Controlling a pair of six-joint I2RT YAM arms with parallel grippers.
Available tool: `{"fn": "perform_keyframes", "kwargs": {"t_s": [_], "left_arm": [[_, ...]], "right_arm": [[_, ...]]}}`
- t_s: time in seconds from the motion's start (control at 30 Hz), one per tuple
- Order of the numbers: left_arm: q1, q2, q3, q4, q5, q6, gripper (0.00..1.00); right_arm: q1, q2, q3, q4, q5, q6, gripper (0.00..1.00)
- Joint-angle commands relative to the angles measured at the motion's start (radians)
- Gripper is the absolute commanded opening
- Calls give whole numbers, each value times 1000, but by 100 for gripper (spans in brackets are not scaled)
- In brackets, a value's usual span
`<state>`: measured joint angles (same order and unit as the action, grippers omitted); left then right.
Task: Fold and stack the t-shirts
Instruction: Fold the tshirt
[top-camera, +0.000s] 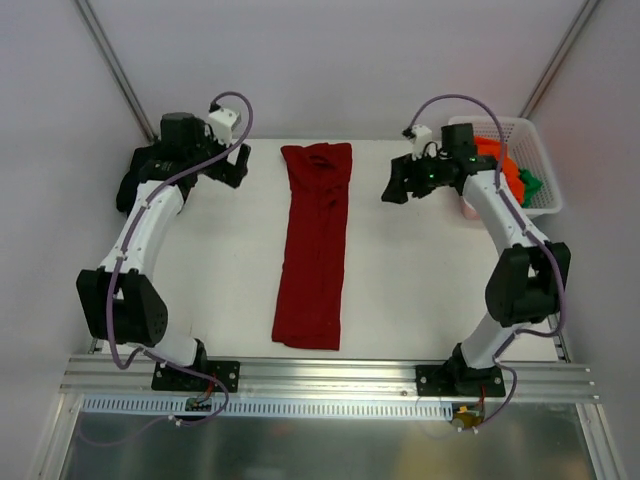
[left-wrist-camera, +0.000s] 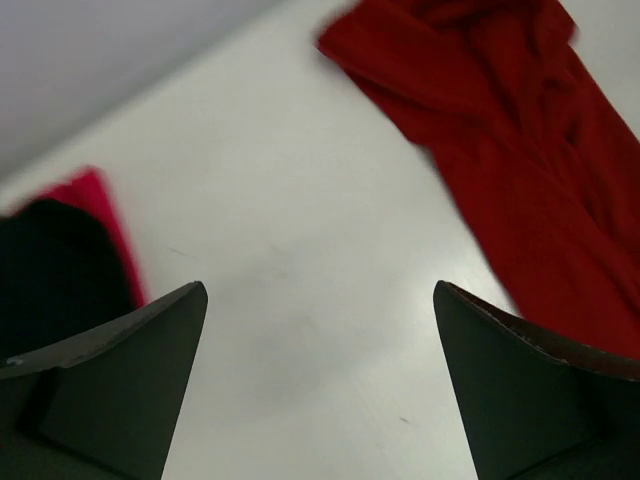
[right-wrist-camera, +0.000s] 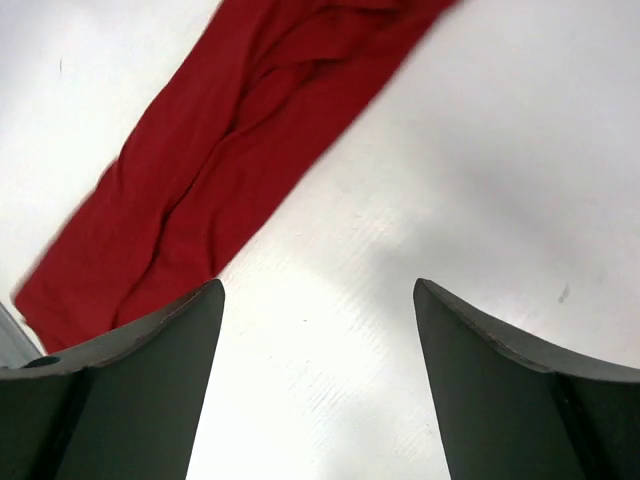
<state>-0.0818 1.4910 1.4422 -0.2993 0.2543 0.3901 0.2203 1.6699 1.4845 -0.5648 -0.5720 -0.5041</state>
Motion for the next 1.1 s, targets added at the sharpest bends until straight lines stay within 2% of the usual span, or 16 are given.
{"fn": "perform_keyframes", "kwargs": {"t_s": [0.0,0.1,0.13,0.33,0.4,0.53,0.6,0.73,0.77,0.87,0.9,0.93,1.07], "left_arm": [[54,85,-52,-138,361,-140,99],[76,197,-54,-138,540,-224,99],[76,221,-45,-139,562,-249,99],[100,373,49,-107,557,-319,99],[103,434,78,-52,554,-345,99],[111,529,153,58,560,-428,99],[111,580,201,97,539,-444,99],[111,615,179,273,514,-517,99],[111,615,163,383,508,-534,99],[113,635,132,535,458,-629,99],[109,655,156,525,458,-646,99],[109,704,185,505,477,-683,99],[111,883,439,364,629,-824,99]], "right_arm": [[-100,178,96,-40,-248,223,80],[-162,350,181,-18,-412,358,80],[-170,376,197,-1,-410,377,79],[-168,474,233,46,-365,375,79],[-173,497,263,77,-344,371,80],[-191,544,261,286,-339,496,80],[-190,553,244,344,-315,501,81],[-196,560,181,622,-286,604,83],[-199,571,191,643,-282,631,83],[-206,634,282,666,-238,725,87],[-208,657,322,648,-235,774,88],[-208,716,432,581,-232,786,88],[-184,855,652,476,-261,857,88]]}}
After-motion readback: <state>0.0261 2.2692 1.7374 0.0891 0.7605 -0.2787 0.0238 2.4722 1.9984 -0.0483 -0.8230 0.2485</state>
